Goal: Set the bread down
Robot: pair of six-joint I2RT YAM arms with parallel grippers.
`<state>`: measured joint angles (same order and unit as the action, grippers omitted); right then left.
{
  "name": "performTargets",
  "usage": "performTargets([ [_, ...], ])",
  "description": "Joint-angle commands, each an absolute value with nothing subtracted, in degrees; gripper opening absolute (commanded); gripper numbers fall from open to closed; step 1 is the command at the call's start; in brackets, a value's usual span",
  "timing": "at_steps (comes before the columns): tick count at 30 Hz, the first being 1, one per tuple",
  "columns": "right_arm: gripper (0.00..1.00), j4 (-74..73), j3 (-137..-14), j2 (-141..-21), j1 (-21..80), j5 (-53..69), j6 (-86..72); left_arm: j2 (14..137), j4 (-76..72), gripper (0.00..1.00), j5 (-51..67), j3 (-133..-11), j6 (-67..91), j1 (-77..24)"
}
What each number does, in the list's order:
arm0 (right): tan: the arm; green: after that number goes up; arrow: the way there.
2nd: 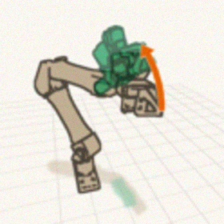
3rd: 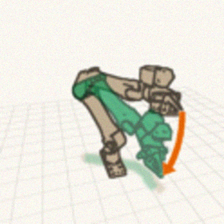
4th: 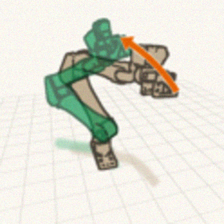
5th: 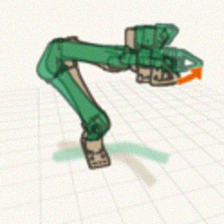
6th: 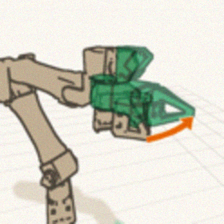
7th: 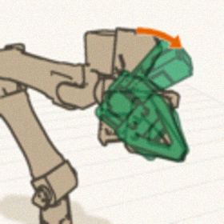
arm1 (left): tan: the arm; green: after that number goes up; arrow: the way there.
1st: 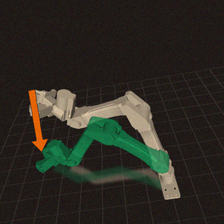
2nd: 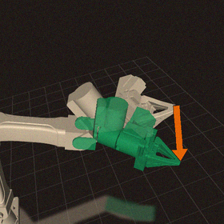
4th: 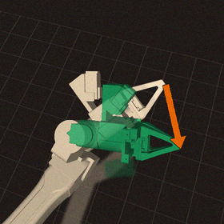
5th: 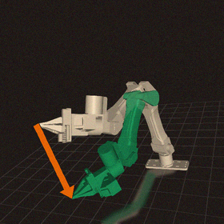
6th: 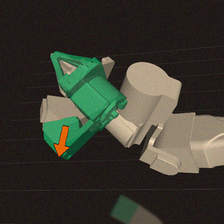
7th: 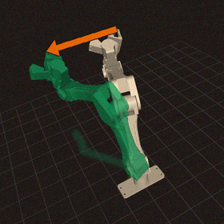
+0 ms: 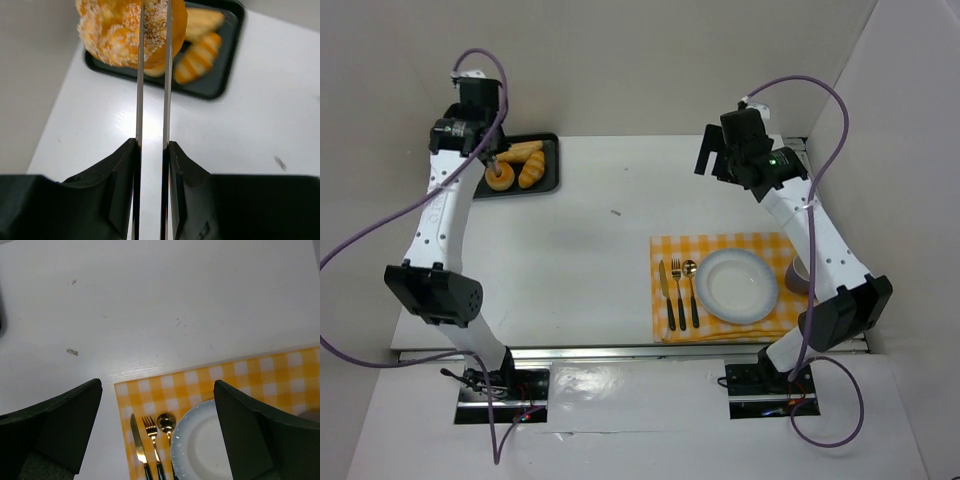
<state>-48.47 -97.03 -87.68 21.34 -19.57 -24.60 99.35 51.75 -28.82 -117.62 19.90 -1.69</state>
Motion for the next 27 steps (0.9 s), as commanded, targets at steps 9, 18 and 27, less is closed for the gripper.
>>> performTargets([
  [9, 1.0, -54.9, -109.7, -80.6, 21.1, -30.0, -23.2, 81.6, 49.4, 0.0, -18.5, -98.1, 32.2, -31.6],
  [18, 1.0, -53.8, -110.2, -72.6, 20.6, -34.0, -23.2, 86.3, 49.4, 0.0, -26.7, -99.4, 41.6, -60.9],
  [27, 1.0, -56.1, -110.2, -68.9, 20.6, -37.9, -23.7, 96.0, 45.0, 0.0, -27.3, -102.5, 40.3, -70.1],
])
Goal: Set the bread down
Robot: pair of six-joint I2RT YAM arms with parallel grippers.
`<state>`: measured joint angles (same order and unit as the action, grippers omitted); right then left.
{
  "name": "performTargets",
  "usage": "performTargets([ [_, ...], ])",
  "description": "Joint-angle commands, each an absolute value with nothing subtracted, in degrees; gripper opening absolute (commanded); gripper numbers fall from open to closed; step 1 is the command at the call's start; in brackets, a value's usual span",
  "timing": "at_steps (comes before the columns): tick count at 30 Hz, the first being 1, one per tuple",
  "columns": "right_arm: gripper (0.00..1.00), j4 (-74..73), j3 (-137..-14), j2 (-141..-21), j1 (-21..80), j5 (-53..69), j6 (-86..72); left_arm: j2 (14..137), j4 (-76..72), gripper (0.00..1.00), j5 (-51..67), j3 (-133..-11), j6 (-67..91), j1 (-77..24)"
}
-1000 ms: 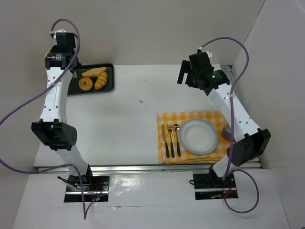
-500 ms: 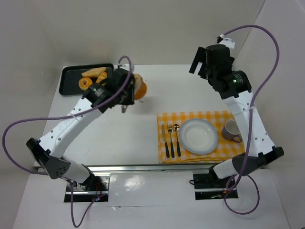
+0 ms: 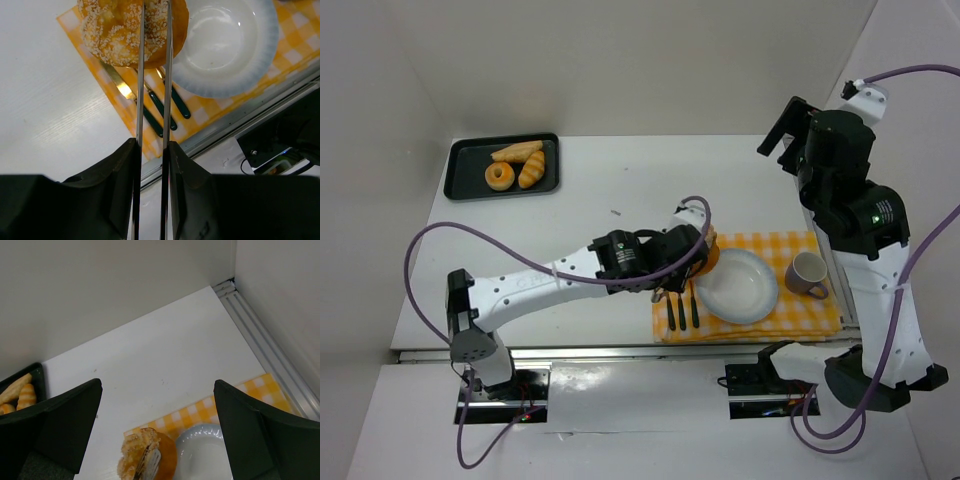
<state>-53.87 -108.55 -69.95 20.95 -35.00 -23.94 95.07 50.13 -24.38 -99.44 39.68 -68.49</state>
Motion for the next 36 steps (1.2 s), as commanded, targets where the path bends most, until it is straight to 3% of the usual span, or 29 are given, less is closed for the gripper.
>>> performTargets([
  [1, 1.0, -56.1, -110.2, -68.4, 20.6, -37.9, -23.7, 96.8, 44.2, 0.0, -27.3, -103.4, 39.7, -70.9],
  [16, 1.0, -55.5, -108.0, -68.4, 20.6, -36.8, -23.7, 110.7, 41.4, 0.0, -22.5, -111.3, 35.7, -73.8],
  [17, 1.0, -55.5, -108.0, -68.4, 20.6, -36.8, -23.7, 111.3, 41.4, 0.1, -21.1, -112.0, 34.9, -73.8],
  [18, 1.0, -55.5, -108.0, -68.4, 20.6, -36.8, -23.7, 111.3, 41.4, 0.1, -20.3, -112.0, 34.9, -73.8],
  [19, 1.0, -55.5, -108.0, -68.4, 20.6, -37.3, -23.7, 111.3, 41.4, 0.33, -19.7, -112.0, 34.9, -73.8],
  [21, 1.0, -55.5, -107.4, -68.4, 20.6, -37.4, -23.7, 110.6, 41.4, 0.52, -18.5, -112.0, 33.6, -73.8],
  [22, 1.0, -54.9, -106.8, -68.4, 20.6, -37.4, -23.7, 109.6, 41.4, 0.55, -18.5, -112.0, 33.6, -73.8],
  [36, 1.0, -53.7, -104.6, -68.9, 20.6, -36.3, -23.7, 95.2, 42.6, 0.55, -18.9, -110.1, 32.5, -73.8],
])
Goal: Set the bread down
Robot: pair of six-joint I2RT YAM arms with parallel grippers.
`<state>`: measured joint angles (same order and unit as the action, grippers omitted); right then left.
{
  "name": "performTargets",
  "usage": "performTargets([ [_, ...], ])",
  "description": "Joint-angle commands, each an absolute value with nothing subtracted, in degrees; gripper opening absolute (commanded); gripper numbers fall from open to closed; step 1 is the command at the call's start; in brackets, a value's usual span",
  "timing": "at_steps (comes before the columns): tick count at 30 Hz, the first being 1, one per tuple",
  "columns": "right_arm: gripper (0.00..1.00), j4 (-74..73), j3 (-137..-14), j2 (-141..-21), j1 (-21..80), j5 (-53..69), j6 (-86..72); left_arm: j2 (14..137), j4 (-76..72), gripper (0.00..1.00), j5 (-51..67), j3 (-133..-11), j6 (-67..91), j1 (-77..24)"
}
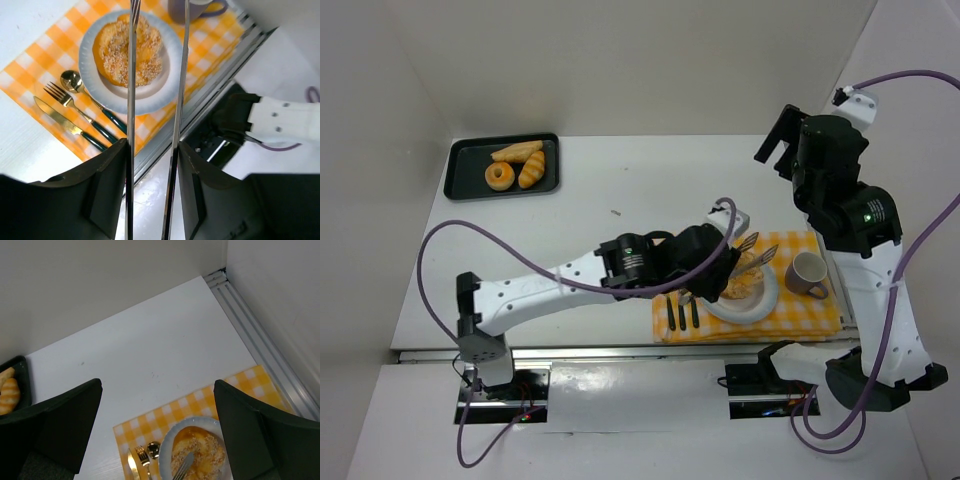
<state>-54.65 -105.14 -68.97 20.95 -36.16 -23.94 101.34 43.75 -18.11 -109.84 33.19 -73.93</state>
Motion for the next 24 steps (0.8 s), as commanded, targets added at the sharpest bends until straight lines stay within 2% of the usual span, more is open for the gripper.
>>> performTargets([
  [1, 1.0, -53.2, -104.6, -68.9, 20.6, -36.3, -23.7, 94.2, 42.6, 0.54, -18.9, -108.4, 34.1, -73.8],
  [5, 1.0, -52.3, -103.4, -71.6, 20.6, -33.0, -23.1, 90.1, 47.7, 0.52, -16.8, -102.0, 41.7, -73.8],
  [9, 1.0, -51.7, -102.0, -74.3, 20.6, -30.2, -23.1, 82.7, 53.8, 0.51, -22.9, -93.1, 48.5, -73.3],
  [13, 1.0, -48.7, -99.3, -75.0, 20.6, -25.5, -23.1, 74.5, 57.0, 0.5, -18.2, -84.0, 51.2, -61.0],
  [16, 1.0, -47.4, -97.8, -75.6, 20.6, -24.1, -23.6, 67.2, 54.9, 0.48, -17.6, -79.9, 47.2, -49.3],
  [17, 1.0, -47.4, -97.8, -75.6, 20.6, -24.1, -23.6, 66.1, 54.3, 0.48, -17.6, -79.9, 43.6, -42.1],
  [21, 1.0, -46.2, -96.5, -76.7, 20.6, -23.5, -23.6, 68.5, 52.3, 0.48, -14.2, -83.9, 34.8, -22.7],
  [24, 1.0, -46.2, -97.0, -78.0, 20.6, -23.5, -23.1, 73.5, 48.2, 0.48, -10.7, -85.9, 31.0, -11.7],
])
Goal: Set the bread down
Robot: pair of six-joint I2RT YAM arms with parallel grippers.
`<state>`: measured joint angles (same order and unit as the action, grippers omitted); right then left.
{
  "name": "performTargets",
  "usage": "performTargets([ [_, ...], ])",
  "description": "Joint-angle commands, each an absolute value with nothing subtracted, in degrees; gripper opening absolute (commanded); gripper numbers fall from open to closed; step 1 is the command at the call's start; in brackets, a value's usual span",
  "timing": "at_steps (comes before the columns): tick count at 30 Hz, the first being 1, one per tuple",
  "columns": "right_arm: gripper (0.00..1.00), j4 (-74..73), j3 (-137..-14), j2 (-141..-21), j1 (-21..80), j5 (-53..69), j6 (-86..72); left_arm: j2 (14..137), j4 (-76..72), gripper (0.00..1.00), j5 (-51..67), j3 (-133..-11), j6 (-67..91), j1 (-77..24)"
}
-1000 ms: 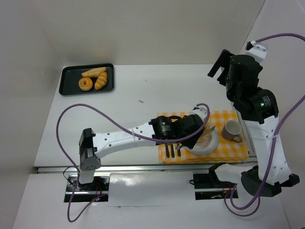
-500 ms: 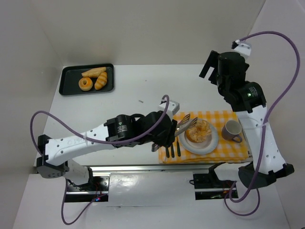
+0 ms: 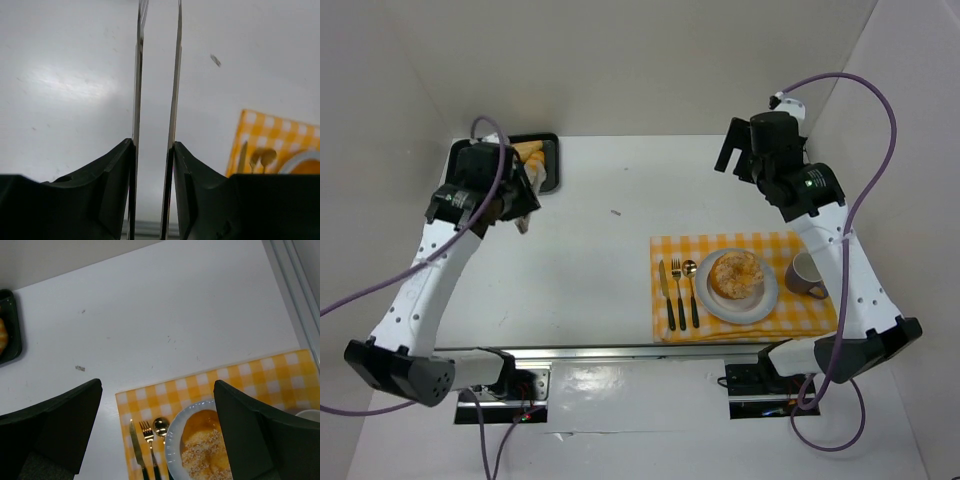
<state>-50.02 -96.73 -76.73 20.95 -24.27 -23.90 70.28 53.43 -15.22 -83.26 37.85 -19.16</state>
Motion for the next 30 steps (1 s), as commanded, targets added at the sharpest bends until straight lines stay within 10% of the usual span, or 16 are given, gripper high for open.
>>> performTargets([
  [1, 1.0, -46.2, -97.6, -78.0, 20.6, -23.5, -23.1, 75.0, 47.4, 0.48, -9.8, -86.6, 30.3, -9.3],
  [10, 1.0, -46.1, -97.3, -81.1, 20.6, -22.5, -22.6, 101.0, 49.1, 0.54, 4.9, -100.6, 26.5, 12.4],
  [30, 1.0, -46.0, -100.7, -90.3, 20.6, -20.6, -22.6, 114.8, 46.6, 0.53, 1.8, -113.1, 28.9, 16.6],
])
